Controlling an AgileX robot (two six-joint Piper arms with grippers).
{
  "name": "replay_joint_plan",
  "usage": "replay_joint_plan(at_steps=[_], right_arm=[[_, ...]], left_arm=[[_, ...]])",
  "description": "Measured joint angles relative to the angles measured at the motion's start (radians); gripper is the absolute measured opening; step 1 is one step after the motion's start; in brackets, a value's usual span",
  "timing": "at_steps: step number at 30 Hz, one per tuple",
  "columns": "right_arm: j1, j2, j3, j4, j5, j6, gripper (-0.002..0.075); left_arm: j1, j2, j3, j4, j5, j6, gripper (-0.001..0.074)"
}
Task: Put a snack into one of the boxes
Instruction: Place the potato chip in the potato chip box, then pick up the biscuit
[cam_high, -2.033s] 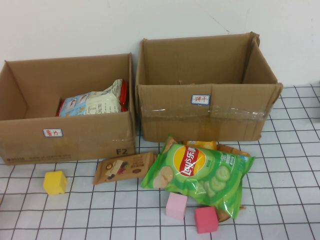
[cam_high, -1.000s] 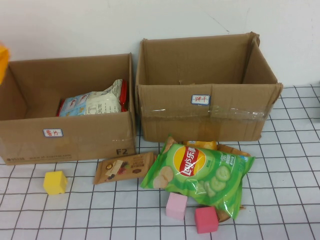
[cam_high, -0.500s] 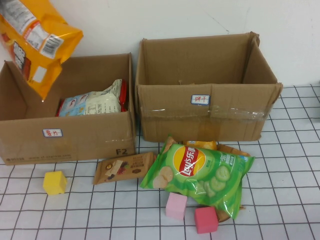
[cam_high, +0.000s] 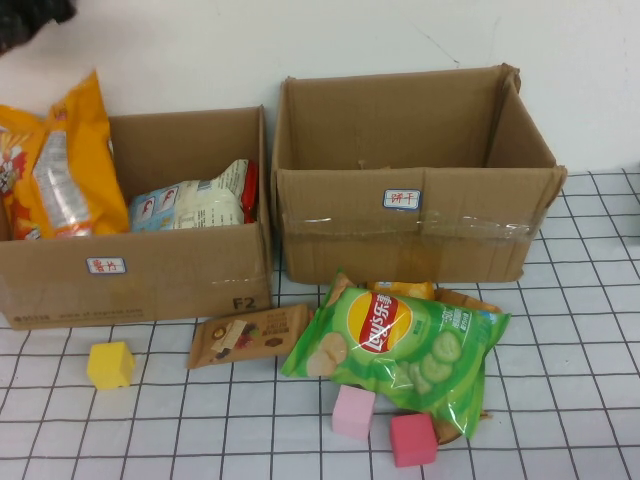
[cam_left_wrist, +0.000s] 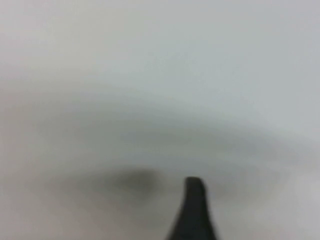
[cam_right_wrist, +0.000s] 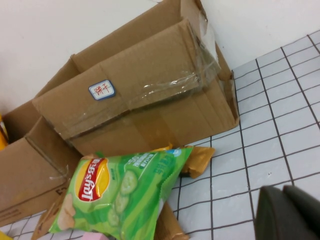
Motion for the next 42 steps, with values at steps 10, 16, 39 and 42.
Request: replay_joint_plan(at_steps=[10, 16, 39, 42], right_arm=[[0.000, 0.000, 0.000, 0.002, -0.004, -0.015, -0.0001], [0.000, 0.000, -0.007, 0.002, 0.020, -0.039, -0.0001], [0.007, 0.766, -0.782, -0.009, 0.610, -0.809, -0.0001], [0.055, 0.864, -0.896, -0.025, 0.698, -0.832, -0.0001]], left_arm=[[0.000, -0.367, 0.038, 0.712, 0.235, -0.280, 0.0011], [0.000, -0.555, 0.335, 1.053, 0.235, -0.577, 0.0001], [0.000, -1.405, 1.224, 0.958, 0.102, -0.631, -0.0001], [0.000, -1.503, 1.262, 0.987, 0.109, -0.621, 0.0000]])
